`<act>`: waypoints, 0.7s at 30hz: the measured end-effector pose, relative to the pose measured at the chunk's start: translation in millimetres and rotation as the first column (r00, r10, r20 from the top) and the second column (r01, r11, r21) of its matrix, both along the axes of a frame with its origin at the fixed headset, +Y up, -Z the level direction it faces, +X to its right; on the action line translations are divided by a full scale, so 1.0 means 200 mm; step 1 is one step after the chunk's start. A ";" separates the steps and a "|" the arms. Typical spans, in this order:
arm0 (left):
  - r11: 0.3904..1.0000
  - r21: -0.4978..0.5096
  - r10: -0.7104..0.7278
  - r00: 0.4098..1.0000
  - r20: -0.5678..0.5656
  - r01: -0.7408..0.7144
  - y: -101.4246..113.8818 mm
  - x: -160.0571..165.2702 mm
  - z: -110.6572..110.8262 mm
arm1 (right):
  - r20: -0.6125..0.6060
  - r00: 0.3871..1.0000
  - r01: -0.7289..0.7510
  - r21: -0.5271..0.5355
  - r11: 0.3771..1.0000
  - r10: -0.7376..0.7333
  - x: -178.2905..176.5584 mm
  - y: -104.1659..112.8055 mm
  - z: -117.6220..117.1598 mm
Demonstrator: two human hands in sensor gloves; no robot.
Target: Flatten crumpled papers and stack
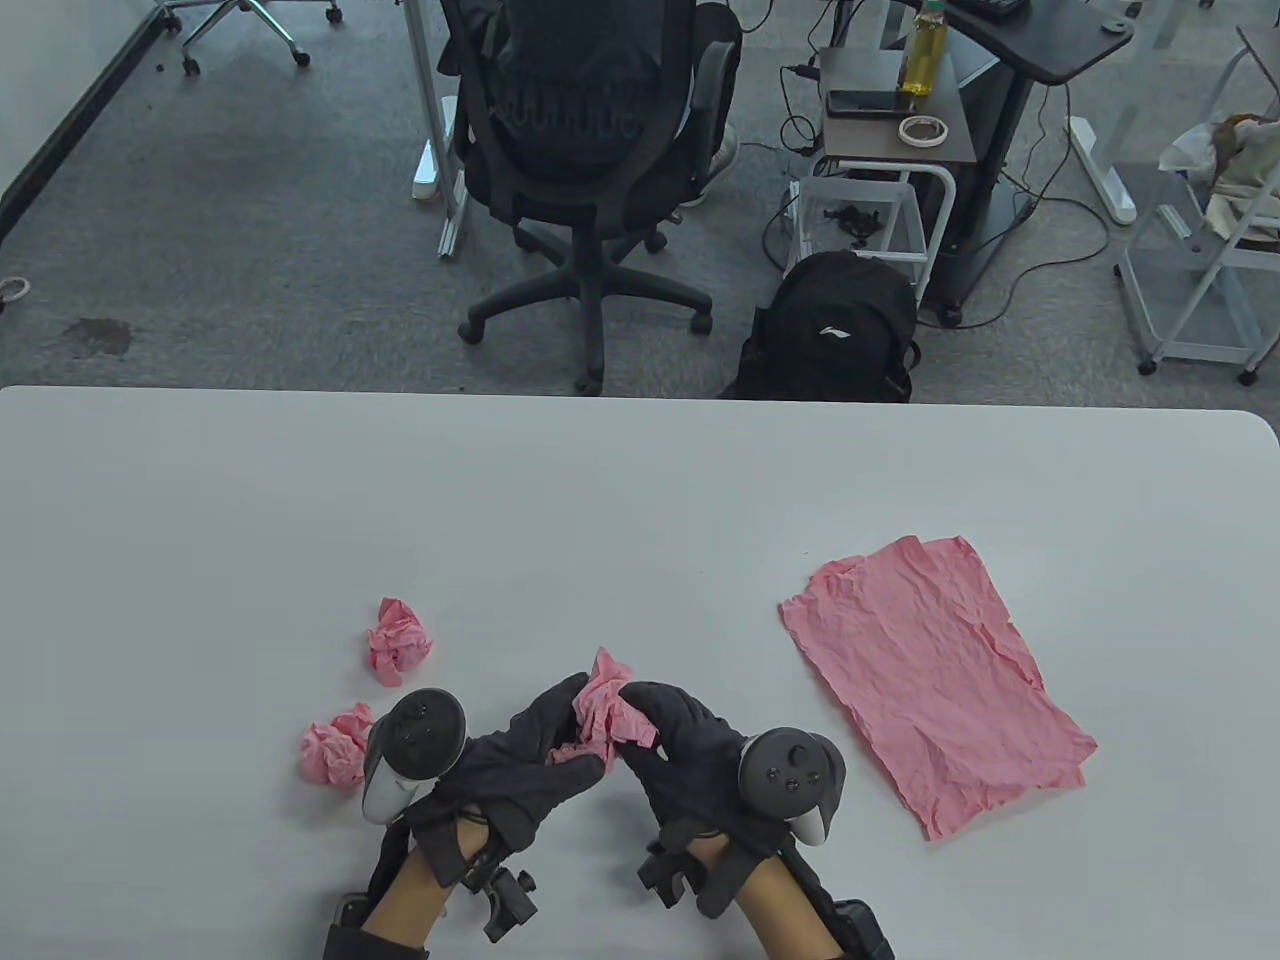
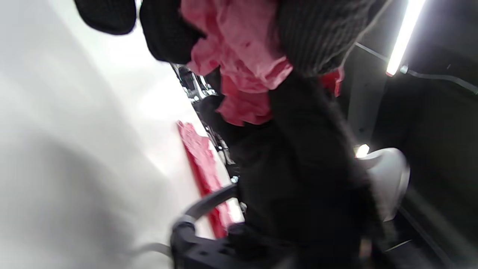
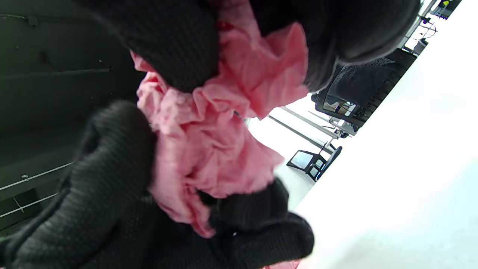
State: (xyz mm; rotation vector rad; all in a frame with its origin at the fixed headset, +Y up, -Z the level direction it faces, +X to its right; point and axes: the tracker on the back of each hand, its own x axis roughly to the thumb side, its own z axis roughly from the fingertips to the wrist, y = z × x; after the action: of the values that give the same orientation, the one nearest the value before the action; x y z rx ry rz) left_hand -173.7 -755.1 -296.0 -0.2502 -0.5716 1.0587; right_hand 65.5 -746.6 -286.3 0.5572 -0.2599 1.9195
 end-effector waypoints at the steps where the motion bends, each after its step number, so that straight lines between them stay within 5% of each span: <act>1: 1.000 0.016 -0.019 0.999 -0.026 0.020 0.01 -0.01 0.00 | -0.021 0.999 0.024 0.006 1.000 -0.024 0.00 0.00 0.00; 5: 0.996 0.019 0.087 0.992 -0.092 -0.086 0.03 -0.07 0.00 | -0.072 0.983 0.166 -0.030 0.986 -0.167 -0.04 0.02 0.02; 9: 0.981 -0.005 0.192 0.981 -0.040 -0.192 0.05 -0.08 -0.01 | -0.040 0.993 0.106 -0.042 0.994 -0.107 -0.04 0.02 0.02; 15: 0.990 0.010 0.144 0.983 -0.110 -0.144 0.05 -0.08 0.00 | 0.045 0.985 0.169 -0.038 0.985 -0.168 0.04 0.01 0.00; 21: 0.994 0.107 -0.001 0.964 -0.268 0.031 0.05 -0.10 0.01 | -0.155 0.916 0.337 -0.205 0.919 -0.370 -0.02 -0.02 -0.01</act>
State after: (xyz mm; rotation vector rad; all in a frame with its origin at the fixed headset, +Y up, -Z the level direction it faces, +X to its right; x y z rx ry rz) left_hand -194.6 -744.2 -294.8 -0.0133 -0.3816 1.0215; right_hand 62.5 -750.2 -288.6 0.5324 -0.0602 1.5062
